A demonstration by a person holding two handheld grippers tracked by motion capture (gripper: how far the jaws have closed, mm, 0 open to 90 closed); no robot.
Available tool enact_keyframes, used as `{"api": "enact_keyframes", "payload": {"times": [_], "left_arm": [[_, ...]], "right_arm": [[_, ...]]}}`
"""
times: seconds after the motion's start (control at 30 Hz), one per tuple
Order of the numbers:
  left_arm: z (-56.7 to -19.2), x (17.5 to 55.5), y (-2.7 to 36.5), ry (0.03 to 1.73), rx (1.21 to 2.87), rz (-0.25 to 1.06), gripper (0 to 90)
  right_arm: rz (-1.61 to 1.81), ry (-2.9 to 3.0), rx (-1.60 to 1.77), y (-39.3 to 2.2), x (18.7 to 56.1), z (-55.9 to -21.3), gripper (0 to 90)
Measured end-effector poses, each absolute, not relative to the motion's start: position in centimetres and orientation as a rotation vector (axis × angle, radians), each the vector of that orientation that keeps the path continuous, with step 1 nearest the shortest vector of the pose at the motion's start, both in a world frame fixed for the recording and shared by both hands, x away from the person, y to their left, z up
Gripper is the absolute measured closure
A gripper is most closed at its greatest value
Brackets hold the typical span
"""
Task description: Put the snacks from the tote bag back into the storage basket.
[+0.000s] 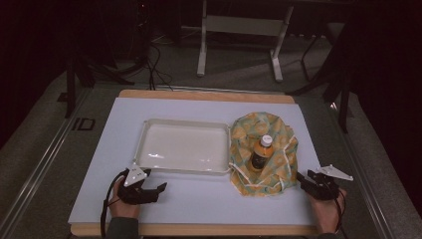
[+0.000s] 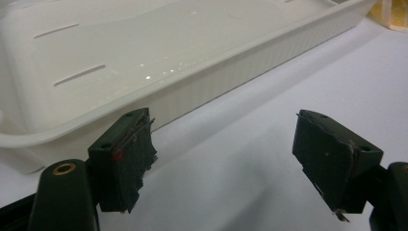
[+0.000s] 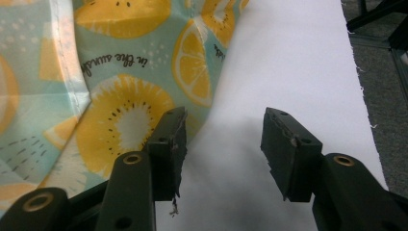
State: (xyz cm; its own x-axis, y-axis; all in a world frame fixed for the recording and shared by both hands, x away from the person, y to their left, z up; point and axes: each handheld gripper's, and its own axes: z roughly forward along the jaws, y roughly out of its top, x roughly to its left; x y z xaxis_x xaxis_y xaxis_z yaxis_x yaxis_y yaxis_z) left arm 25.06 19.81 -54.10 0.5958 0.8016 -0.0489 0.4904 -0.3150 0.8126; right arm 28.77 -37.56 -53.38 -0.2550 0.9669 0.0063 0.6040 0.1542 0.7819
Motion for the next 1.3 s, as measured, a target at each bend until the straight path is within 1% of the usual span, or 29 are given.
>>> {"api": "enact_keyframes", "payload": {"times": [0.13, 0.3, 0.53, 0.73, 0.93, 1.3], "left_arm": [[-54.1, 25.1, 19.8, 1.027, 1.983, 0.465, 22.3], [-54.1, 25.1, 19.7, 1.017, 1.987, 0.468, 22.4], [-54.1, 25.1, 19.6, 1.017, 1.998, 0.47, 22.4], [-54.1, 25.1, 19.6, 1.013, 2.003, 0.471, 22.4], [-54.1, 25.0, 19.6, 1.01, 2.002, 0.472, 22.7], [-54.1, 25.0, 19.5, 1.0, 2.008, 0.477, 23.3]], "right_arm": [[0.937, 1.929, 1.46, -37.4, 28.6, -53.3, 55.5], [0.954, 1.929, 1.441, -37.3, 28.5, -53.2, 57.4], [0.943, 1.942, 1.385, -36.8, 28.3, -51.9, 60.8], [0.897, 1.986, 1.359, -36.3, 28.7, -51.2, 66.9], [0.842, 2.06, 1.297, -35.8, 29.0, -50.6, 65.9], [0.756, 2.192, 1.187, -34.8, 28.7, -48.6, 64.6]]}}
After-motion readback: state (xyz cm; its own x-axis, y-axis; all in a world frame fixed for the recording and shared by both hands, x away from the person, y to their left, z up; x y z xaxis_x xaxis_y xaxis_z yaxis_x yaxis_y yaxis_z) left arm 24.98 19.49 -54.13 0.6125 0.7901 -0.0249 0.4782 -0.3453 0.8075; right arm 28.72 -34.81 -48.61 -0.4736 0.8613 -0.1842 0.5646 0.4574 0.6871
